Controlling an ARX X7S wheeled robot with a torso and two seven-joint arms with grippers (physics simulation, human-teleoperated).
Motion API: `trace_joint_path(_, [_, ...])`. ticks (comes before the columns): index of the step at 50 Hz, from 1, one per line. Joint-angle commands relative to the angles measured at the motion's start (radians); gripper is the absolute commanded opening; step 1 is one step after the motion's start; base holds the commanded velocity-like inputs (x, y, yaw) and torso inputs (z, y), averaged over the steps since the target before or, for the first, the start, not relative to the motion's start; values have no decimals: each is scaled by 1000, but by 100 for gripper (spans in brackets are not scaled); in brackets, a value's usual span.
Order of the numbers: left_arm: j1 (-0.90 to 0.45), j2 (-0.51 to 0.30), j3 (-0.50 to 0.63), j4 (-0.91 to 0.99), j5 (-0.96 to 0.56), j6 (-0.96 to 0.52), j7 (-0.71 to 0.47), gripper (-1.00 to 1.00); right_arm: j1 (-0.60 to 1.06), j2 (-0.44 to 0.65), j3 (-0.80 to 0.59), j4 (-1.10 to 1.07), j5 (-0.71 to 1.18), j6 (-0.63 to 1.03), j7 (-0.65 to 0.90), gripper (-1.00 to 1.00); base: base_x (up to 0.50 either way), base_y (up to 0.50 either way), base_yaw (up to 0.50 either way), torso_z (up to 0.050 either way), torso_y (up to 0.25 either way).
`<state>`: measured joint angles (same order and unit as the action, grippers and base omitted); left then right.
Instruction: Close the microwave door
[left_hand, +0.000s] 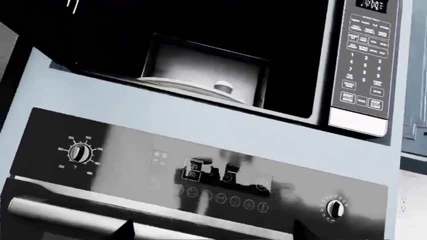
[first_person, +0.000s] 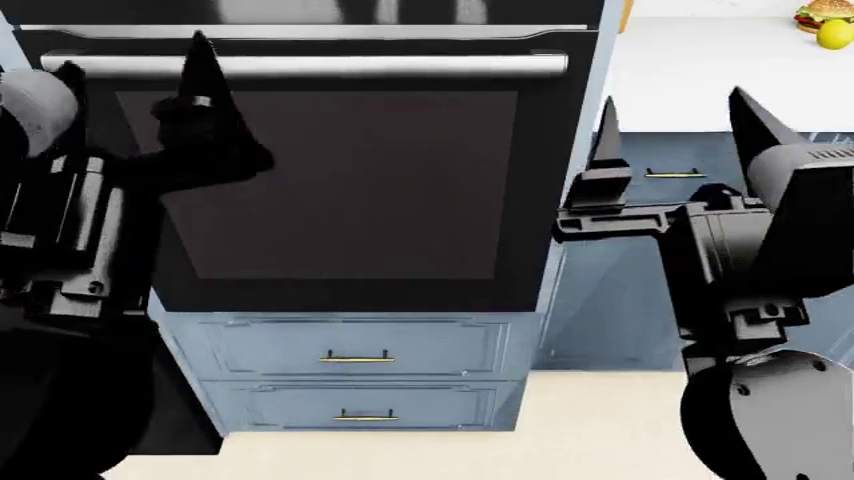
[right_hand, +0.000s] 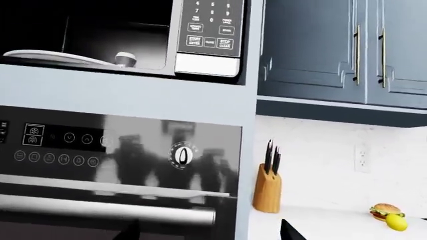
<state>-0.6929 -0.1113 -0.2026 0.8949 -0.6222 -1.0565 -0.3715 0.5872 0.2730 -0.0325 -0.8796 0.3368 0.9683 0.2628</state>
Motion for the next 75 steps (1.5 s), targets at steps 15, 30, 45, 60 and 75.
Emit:
trace_joint_path(15, [-663,-221,-373,-61,-1097,-356,-777,100,853,354,166,-51,1362,428,881,100,0,0,0,0,0])
trace_joint_path(30, [-748,-301,-337,-109,-1188,-271,-866,100,1055,425,75,24,1508,359,997,100,0,0,0,0,0])
trace_joint_path(45, [-745,-317,-327,-107,-1198,-243,-872,100,1112,447,-23,73,1551,348,1061,100,-268,19,0,0,0])
trace_joint_path(60, [-747,-331,-315,-101,-1207,-219,-878,100,1157,459,-64,61,1553,355,1061,100,-488,119,0,0,0])
trace_joint_path(75, [-747,-345,-304,-98,-1213,-197,-884,100,1171,471,-75,43,1545,353,1048,100,-273,495,0,0,0])
